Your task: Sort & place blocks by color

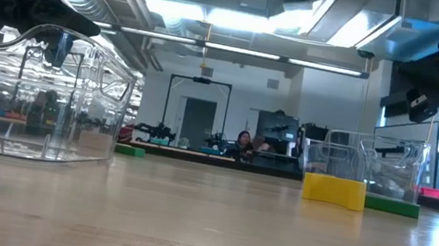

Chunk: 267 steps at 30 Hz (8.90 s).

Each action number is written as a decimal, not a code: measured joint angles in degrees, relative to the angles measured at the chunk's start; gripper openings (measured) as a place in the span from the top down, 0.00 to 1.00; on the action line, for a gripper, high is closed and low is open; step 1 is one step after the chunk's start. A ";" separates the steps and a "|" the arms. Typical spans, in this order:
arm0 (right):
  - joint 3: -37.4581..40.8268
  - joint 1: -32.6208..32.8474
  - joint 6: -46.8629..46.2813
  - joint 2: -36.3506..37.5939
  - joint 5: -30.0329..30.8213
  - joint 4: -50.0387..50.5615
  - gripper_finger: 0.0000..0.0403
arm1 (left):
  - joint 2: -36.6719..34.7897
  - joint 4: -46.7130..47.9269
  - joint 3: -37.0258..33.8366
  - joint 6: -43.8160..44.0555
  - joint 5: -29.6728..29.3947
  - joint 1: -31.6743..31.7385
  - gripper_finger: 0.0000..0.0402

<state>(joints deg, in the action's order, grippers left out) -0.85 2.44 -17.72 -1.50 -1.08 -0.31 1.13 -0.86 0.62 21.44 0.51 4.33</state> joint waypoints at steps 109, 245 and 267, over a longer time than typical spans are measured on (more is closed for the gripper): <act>-50.07 12.67 -48.05 -82.78 0.31 51.98 0.39 | 0.00 0.00 0.01 -0.01 0.00 0.00 1.00; -49.60 6.62 1.95 -70.15 13.51 -8.38 0.74 | 69.30 -12.88 53.00 -3.94 -8.85 -7.20 0.53; -50.32 5.81 4.77 -73.79 9.99 -12.34 0.74 | 77.68 -23.71 54.30 -5.48 -9.99 -8.50 0.44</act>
<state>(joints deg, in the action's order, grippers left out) -51.17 8.25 -12.94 -75.29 8.91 -12.65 78.81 -24.58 54.92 15.95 -9.47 -4.16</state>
